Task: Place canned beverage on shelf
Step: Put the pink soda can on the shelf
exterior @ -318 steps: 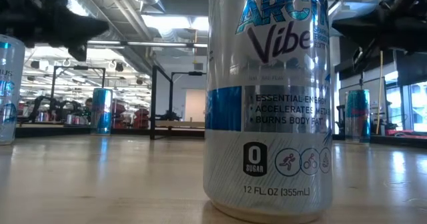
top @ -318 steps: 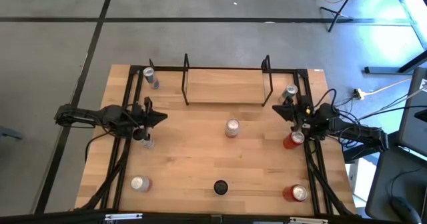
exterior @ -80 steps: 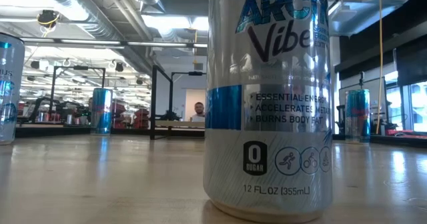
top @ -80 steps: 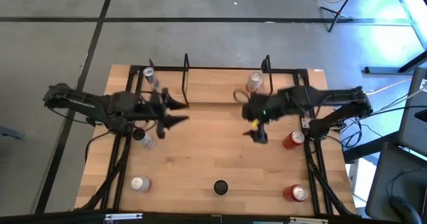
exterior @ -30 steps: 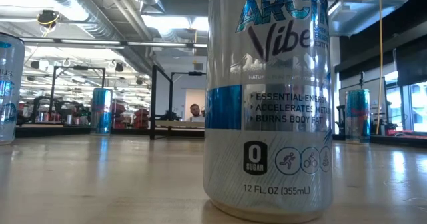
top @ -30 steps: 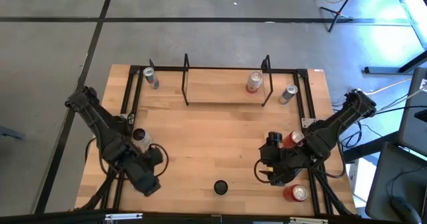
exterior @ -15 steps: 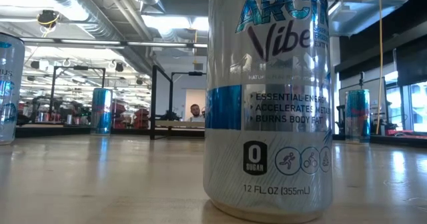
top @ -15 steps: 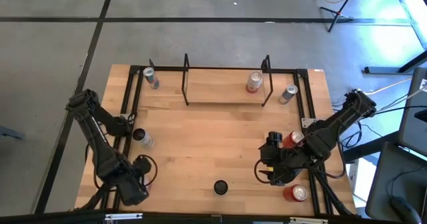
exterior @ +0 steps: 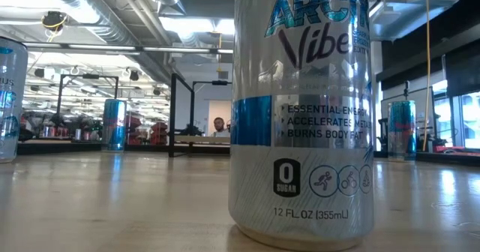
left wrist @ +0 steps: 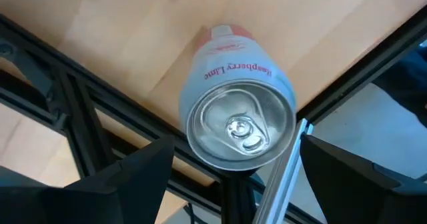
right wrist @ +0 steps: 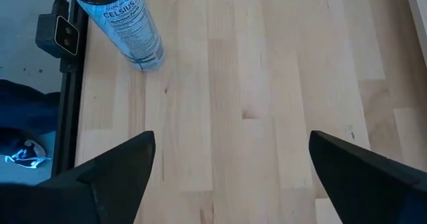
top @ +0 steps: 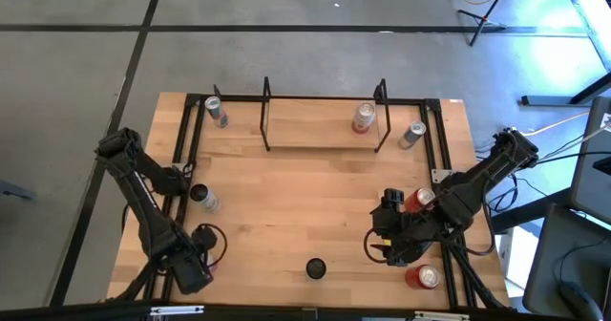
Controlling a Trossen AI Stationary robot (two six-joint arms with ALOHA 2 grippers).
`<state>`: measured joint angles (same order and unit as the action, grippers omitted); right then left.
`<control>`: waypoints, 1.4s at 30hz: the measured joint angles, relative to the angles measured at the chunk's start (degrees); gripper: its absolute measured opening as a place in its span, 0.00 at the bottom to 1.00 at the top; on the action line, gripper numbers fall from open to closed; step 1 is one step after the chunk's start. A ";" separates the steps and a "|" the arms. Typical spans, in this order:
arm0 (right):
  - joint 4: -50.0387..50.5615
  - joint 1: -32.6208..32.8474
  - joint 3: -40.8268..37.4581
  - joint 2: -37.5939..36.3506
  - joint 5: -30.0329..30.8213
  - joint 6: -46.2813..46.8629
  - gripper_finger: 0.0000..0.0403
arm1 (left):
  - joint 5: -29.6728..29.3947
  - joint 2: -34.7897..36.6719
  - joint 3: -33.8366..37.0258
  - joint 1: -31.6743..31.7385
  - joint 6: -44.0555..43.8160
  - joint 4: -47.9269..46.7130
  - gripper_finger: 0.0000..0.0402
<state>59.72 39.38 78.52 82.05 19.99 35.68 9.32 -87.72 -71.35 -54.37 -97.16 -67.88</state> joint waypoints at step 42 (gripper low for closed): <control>4.79 -0.02 0.04 0.02 -0.48 1.39 0.95 | -9.34 -6.62 -21.09 29.79 42.82 -7.10 0.59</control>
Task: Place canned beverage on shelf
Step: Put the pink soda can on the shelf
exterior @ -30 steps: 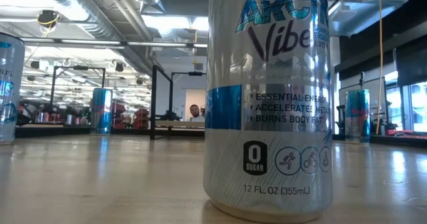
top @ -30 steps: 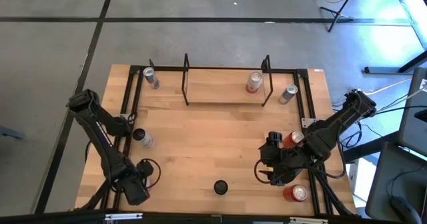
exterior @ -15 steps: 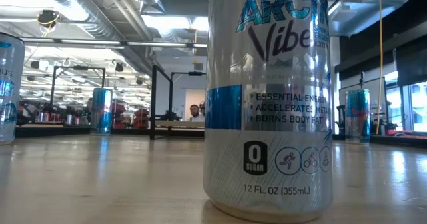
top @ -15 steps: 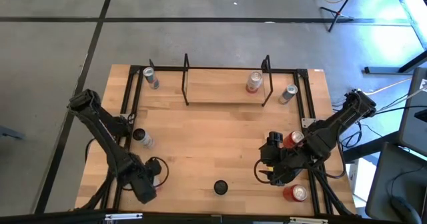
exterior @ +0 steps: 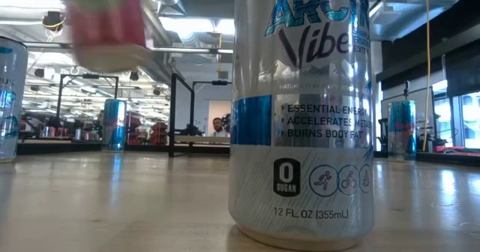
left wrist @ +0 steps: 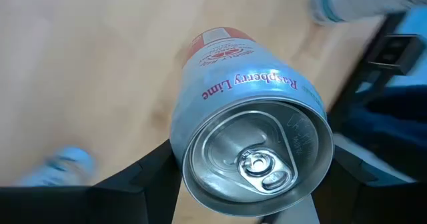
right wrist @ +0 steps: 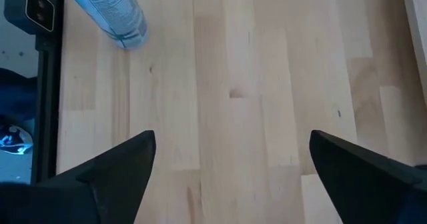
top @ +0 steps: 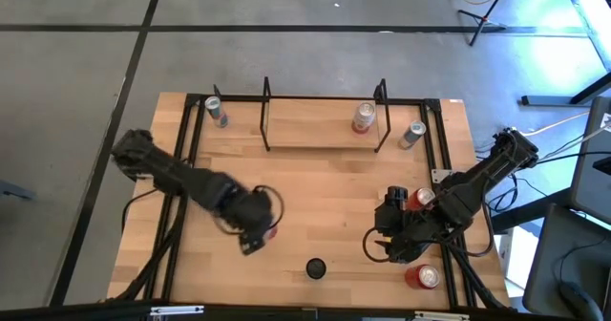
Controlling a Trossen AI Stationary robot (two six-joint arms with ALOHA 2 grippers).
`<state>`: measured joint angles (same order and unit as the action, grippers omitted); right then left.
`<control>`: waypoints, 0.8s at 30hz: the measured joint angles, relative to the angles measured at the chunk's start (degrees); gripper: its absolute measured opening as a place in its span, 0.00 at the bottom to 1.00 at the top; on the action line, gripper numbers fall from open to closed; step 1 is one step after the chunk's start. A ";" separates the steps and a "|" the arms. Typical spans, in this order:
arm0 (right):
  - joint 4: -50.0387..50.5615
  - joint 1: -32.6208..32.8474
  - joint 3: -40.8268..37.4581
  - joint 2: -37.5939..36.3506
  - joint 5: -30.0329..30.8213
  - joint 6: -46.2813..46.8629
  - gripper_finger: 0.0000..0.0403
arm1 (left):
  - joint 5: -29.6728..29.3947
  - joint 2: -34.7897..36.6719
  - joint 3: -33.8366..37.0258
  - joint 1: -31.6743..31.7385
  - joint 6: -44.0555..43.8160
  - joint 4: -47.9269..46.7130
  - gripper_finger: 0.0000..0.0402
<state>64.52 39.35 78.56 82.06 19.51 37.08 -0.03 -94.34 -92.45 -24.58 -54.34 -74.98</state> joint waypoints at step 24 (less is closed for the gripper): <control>-0.55 0.00 0.00 0.00 0.42 0.12 0.95 | 5.33 -22.80 -12.02 14.23 14.11 -1.68 0.61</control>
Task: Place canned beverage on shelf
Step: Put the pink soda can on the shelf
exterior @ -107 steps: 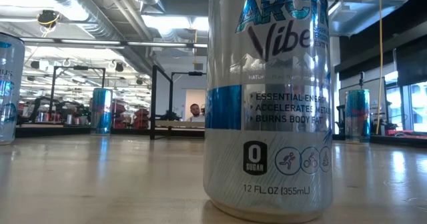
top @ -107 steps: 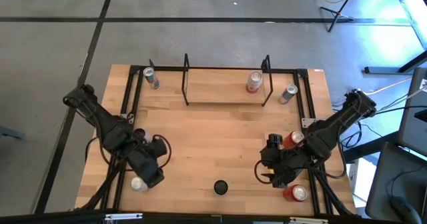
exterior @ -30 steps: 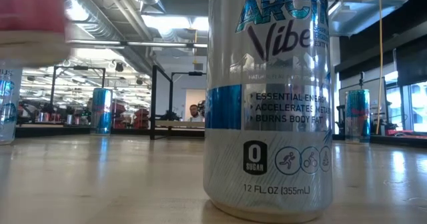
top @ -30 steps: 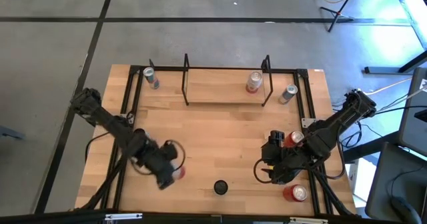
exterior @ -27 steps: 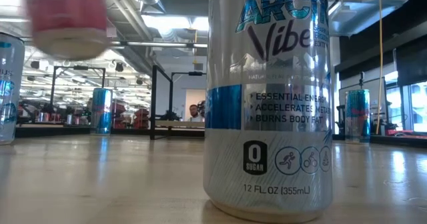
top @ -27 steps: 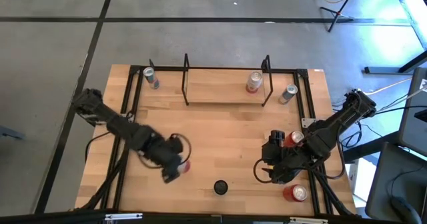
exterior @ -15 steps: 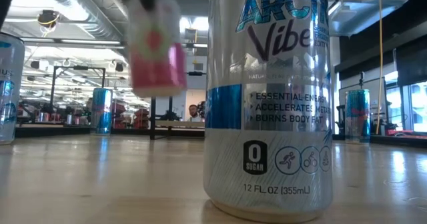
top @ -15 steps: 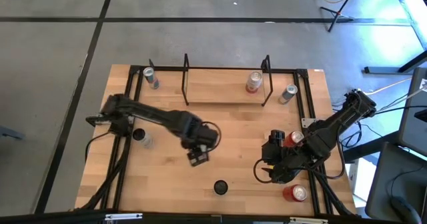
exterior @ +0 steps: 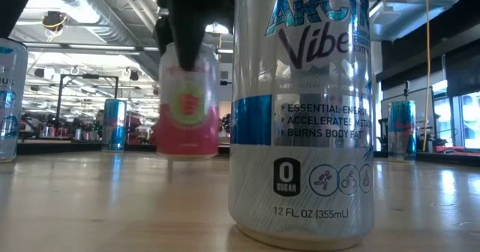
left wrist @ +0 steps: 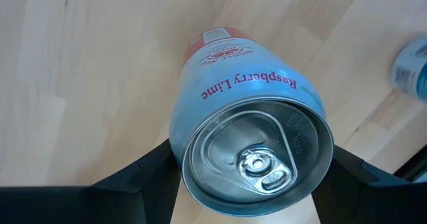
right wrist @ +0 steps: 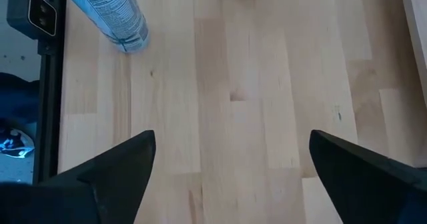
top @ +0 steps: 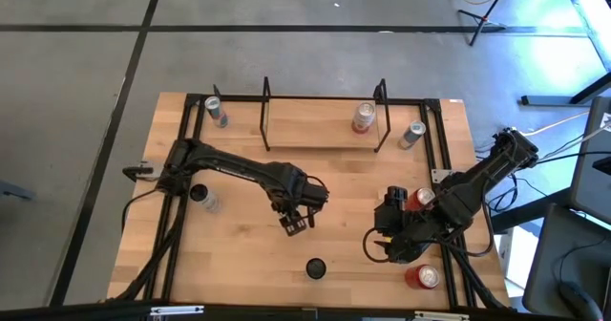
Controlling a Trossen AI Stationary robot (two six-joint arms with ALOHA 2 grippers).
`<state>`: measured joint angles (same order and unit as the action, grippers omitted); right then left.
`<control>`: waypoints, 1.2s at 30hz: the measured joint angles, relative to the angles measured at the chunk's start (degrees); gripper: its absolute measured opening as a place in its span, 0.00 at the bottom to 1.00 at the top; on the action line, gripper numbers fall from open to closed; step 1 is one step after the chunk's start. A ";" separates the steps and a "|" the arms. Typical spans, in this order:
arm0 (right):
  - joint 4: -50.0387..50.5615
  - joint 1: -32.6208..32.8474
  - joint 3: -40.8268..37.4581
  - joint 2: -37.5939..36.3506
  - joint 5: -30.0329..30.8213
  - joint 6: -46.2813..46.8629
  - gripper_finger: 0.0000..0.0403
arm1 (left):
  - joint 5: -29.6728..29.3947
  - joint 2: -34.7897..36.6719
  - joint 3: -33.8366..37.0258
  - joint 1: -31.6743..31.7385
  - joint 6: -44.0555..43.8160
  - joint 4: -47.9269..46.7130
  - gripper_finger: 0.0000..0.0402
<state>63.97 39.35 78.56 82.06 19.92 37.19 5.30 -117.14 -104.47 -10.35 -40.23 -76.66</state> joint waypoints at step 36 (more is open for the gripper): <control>-6.90 0.00 0.00 0.00 0.22 -0.82 0.95 | -0.90 5.64 0.28 -1.69 3.01 2.54 0.79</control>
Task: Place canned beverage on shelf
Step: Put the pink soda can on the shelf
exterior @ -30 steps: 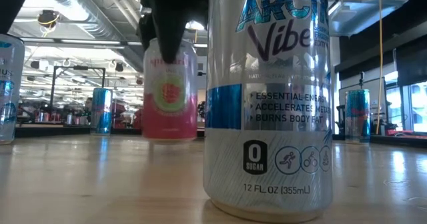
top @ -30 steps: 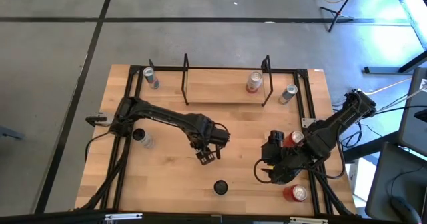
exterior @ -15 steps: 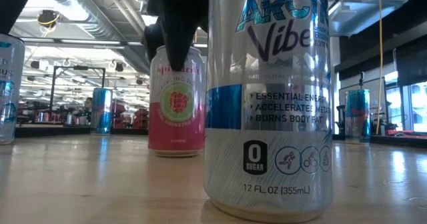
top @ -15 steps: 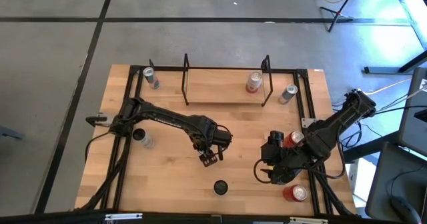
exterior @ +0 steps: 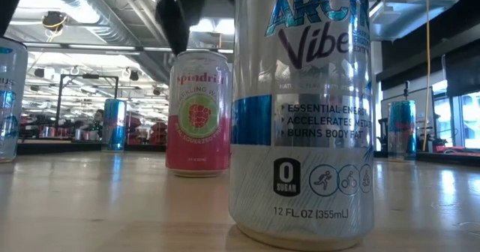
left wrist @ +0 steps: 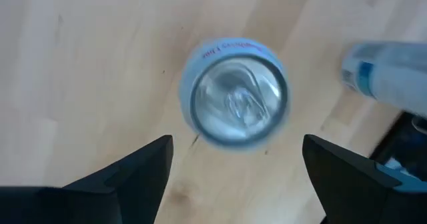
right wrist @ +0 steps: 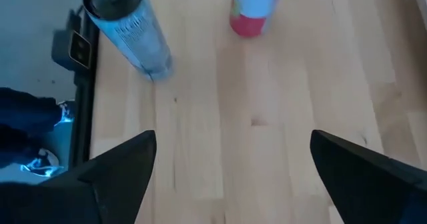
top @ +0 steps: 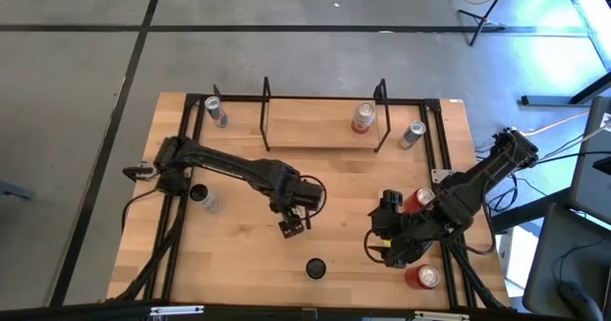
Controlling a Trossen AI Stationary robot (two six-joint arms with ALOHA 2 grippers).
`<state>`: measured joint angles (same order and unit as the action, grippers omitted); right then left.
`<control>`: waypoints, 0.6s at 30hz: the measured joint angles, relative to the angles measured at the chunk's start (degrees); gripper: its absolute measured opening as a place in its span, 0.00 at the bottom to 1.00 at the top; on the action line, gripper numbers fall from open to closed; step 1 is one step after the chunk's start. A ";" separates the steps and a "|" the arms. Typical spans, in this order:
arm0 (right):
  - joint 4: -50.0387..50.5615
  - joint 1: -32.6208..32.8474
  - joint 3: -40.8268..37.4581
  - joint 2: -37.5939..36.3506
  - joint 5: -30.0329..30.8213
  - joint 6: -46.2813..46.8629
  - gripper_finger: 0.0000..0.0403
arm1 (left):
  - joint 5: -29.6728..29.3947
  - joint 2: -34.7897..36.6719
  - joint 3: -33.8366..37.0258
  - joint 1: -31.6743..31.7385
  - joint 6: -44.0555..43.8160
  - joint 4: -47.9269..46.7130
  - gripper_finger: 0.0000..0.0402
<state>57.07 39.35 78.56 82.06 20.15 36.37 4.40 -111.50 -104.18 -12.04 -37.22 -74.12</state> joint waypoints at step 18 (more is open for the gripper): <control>-25.12 -17.30 0.02 7.21 -3.05 -10.87 0.95 | -26.31 32.02 20.65 -21.19 -1.74 8.01 0.79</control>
<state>31.95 22.05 78.59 89.27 17.09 25.50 -21.92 -79.48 -83.53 -33.23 -38.96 -66.11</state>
